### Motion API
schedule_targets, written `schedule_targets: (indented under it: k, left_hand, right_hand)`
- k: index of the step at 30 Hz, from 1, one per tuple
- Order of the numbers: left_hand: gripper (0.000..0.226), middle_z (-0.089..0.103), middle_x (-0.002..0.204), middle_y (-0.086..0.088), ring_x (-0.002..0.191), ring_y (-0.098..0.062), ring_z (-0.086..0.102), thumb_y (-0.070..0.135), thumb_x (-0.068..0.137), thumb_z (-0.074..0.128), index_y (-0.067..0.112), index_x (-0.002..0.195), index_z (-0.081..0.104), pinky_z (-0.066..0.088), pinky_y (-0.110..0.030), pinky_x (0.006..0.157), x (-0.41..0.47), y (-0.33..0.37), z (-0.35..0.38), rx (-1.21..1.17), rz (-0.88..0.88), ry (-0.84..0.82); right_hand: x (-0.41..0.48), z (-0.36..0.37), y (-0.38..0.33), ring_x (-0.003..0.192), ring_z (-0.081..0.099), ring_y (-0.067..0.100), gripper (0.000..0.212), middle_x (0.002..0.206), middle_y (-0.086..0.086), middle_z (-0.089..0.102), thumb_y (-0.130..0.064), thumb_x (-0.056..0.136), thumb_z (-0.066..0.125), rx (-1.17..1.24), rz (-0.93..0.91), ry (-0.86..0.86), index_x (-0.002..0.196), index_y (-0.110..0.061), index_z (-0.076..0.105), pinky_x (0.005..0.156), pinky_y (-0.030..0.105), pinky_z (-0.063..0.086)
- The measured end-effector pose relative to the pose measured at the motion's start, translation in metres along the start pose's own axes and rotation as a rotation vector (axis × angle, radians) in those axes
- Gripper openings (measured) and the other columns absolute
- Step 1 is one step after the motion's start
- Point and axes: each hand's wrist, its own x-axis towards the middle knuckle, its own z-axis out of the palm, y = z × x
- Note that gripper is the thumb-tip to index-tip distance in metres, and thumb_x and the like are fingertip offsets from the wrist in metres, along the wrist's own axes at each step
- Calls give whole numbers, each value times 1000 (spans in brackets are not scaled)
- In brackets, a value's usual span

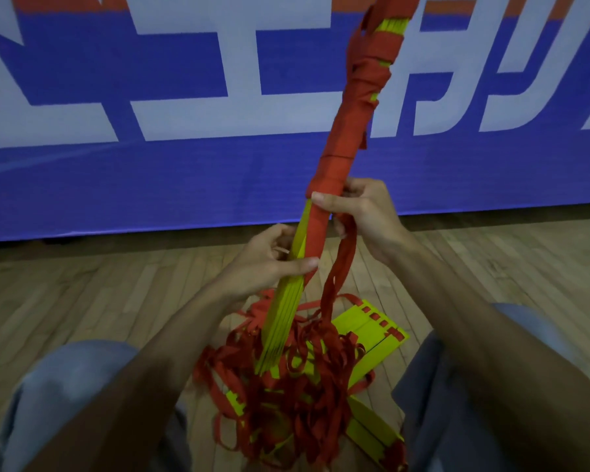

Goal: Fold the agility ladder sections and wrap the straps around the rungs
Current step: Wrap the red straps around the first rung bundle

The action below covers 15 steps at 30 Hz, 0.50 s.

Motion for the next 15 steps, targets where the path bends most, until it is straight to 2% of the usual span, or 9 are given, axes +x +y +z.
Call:
schedule_targets:
  k: [3,5,7,9,12,15]
  left_hand:
    - [42,67,119,-8,108,-21,66,27,81,68,14,121,63,54,-34,89,-1,2,-7,-155,-5,-150]
    - [41,64,124,-16,109,-25,66,16,86,65,7,126,60,55,-30,83,0,1,-8,-270,-2,-210]
    - [43,63,119,-17,103,-24,65,12,85,67,4,127,59,54,-27,78,1,-2,-5,-341,15,-257]
    - [51,66,114,-14,100,-22,65,22,80,74,4,126,59,54,-30,82,2,-6,1,-397,19,-334]
    - [55,72,102,-7,91,-17,70,35,74,80,7,119,64,56,-29,79,-1,-7,11,-520,29,-470]
    - [57,72,98,-9,85,-20,69,32,76,77,-1,120,60,56,-28,72,0,-5,10,-473,106,-410]
  right_hand:
    - [0,-10,-3,40,45,16,21,71,20,68,-23,73,77,55,-7,-46,87,-8,74,46,28,36]
    - [0,-17,-5,39,47,14,24,73,21,70,-26,70,77,114,-31,-91,86,-9,73,40,23,35]
    - [-1,-21,-7,49,57,18,48,84,27,71,-38,60,85,233,-56,-168,93,-5,72,42,22,40]
    - [-1,-22,-7,69,69,22,63,89,19,74,-46,53,87,377,-52,-250,99,-5,72,55,26,52]
    - [1,-25,-7,82,71,20,59,95,11,75,-49,54,87,461,-57,-295,97,-10,77,67,30,57]
    - [2,-26,-4,83,72,21,64,96,12,75,-52,54,86,418,-42,-287,101,-10,75,68,31,57]
